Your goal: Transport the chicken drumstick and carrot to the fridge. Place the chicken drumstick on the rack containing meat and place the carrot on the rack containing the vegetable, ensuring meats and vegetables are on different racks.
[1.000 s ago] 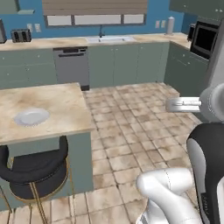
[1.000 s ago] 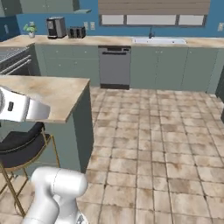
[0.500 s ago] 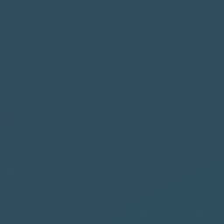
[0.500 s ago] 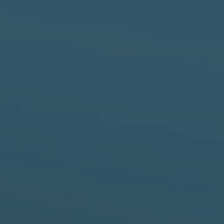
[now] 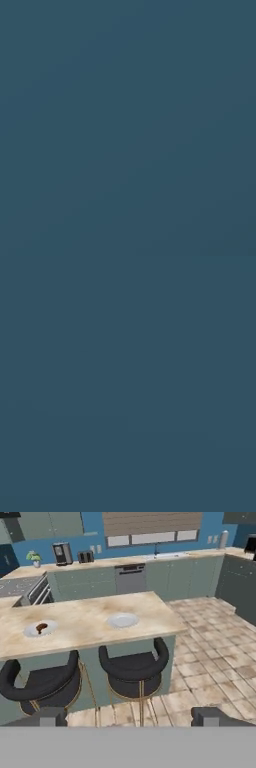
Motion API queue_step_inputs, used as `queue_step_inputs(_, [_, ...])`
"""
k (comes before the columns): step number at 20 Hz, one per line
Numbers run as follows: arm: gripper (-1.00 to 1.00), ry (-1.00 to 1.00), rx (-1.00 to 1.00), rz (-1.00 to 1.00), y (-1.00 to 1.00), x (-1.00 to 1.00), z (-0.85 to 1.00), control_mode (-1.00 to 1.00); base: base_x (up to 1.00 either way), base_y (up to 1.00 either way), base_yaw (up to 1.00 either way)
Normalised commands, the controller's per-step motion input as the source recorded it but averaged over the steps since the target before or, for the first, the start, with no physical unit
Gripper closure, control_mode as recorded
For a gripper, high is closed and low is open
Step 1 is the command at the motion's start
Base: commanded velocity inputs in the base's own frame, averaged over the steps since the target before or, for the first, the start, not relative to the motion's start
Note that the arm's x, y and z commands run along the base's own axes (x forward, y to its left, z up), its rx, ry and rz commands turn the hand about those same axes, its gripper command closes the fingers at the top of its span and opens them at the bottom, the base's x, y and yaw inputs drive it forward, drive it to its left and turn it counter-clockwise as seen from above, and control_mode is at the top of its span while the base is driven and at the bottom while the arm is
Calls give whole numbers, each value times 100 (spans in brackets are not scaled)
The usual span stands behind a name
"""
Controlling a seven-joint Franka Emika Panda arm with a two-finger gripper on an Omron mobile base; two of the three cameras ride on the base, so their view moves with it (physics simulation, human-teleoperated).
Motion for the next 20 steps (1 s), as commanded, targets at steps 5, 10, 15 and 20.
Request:
queue_step_inputs(5, [-100,0,0,0,0,0,0,100,41,100,23])
queue_step_inputs(10, [-100,0,0,0,0,0,0,100,98,34,30])
queue_step_inputs(15, [-100,0,0,0,0,0,0,100,100,11,12])
queue_step_inputs(20, [-100,0,0,0,0,0,0,100,89,80,8])
